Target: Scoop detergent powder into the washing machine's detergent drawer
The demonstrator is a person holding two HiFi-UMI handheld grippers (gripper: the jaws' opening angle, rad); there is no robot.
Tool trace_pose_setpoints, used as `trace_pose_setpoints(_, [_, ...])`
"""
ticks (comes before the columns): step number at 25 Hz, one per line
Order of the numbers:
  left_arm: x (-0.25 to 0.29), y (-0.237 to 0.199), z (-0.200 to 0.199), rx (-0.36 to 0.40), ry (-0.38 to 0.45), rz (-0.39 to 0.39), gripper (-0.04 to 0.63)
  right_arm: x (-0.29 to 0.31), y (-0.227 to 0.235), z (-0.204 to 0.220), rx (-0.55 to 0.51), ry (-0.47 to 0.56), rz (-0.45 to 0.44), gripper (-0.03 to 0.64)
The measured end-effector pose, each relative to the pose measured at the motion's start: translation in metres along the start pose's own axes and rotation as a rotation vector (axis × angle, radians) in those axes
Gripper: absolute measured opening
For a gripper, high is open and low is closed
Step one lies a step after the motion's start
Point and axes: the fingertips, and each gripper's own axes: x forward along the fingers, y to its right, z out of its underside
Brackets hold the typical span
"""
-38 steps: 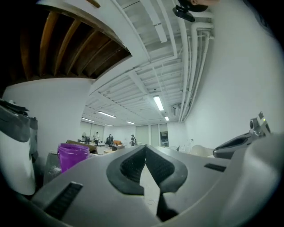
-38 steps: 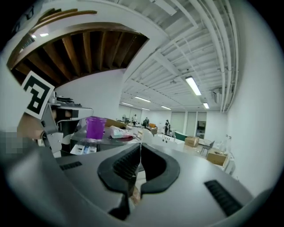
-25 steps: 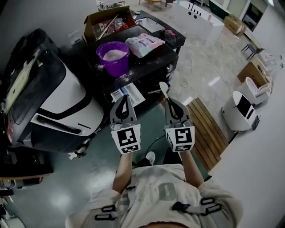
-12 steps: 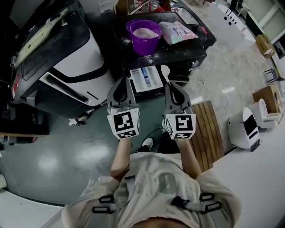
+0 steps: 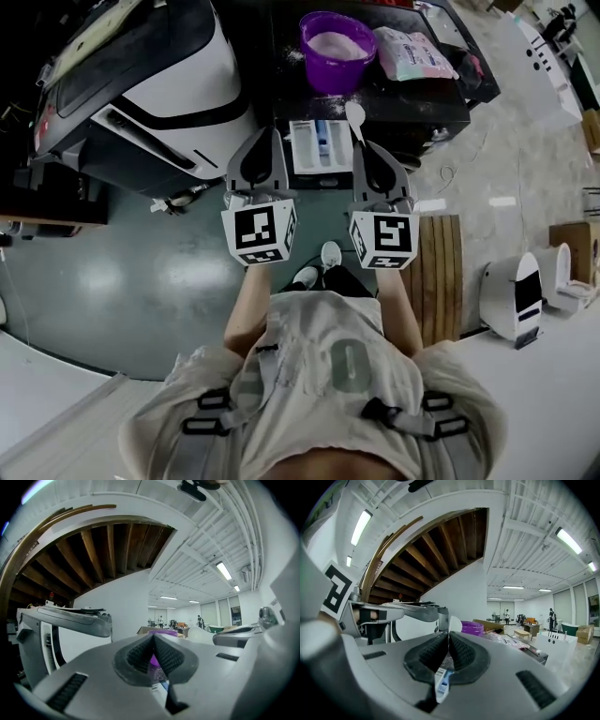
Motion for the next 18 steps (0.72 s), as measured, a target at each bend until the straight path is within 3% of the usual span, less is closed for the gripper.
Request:
trace_pose_setpoints(13, [0.046, 0.032, 0.005, -0.036, -0.004, -0.115, 0.020, 0.033, 0.048, 0.006, 0.013, 0.018, -0.169, 0.011])
trace_pose_setpoints(18, [0.055, 0.048, -0.006, -0.024, 0.013, -0.119, 0.020, 0.035, 0.062, 0.006, 0.052, 0.020, -0.181, 0.011])
